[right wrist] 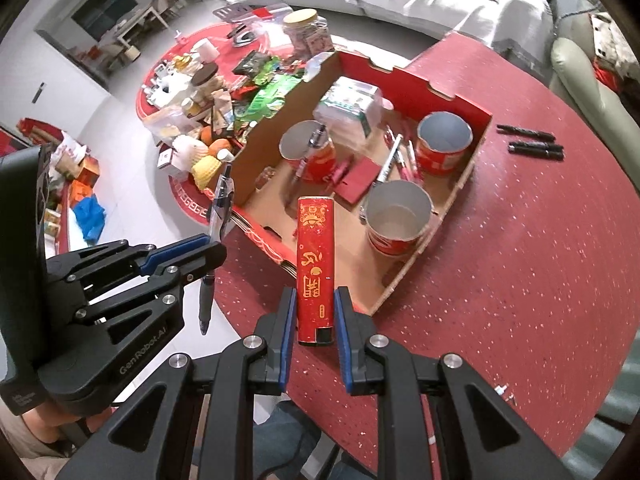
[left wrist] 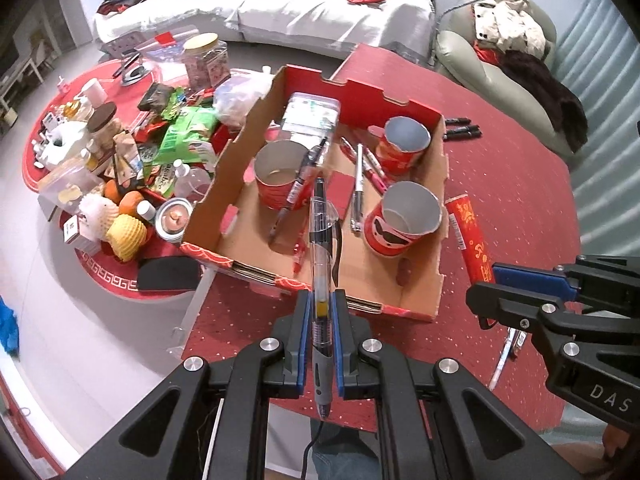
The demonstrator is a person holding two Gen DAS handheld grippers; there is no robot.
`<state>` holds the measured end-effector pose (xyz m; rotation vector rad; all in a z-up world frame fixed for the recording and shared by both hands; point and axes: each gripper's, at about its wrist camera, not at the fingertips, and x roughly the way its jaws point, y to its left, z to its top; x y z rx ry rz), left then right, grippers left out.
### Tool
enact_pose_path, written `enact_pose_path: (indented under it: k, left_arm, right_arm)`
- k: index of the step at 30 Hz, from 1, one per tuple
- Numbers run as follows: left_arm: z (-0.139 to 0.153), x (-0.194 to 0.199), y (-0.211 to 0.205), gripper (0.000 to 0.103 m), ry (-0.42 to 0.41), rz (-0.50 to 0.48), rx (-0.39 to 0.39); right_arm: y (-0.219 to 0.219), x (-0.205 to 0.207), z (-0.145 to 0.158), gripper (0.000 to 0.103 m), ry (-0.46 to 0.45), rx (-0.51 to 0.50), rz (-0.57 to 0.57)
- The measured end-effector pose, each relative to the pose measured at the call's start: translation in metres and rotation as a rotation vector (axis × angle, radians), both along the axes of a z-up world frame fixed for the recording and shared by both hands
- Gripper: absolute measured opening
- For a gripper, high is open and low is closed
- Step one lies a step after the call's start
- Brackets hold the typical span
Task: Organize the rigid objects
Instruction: 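Carry the gel pen with left tool while right tool carries the red box to the tray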
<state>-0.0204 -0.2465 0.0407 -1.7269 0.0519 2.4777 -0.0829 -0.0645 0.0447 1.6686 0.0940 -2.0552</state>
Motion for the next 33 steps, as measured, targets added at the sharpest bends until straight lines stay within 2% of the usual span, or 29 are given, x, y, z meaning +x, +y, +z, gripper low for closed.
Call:
enact_pose_path:
  k: [13,33]
  left_arm:
    - [0.0,-0.005,-0.005,0.011,-0.003,0.012,0.001]
    - [-0.008,-0.034,0.007,0.011,-0.018,0.009,-0.012]
  right_arm:
    - [-0.011,-0.012,-0.001,0.02,-0.007,-0.001,0.01]
    - [0.007,-0.037,-0.011,0.02,-0.031,-0.007,-0.067]
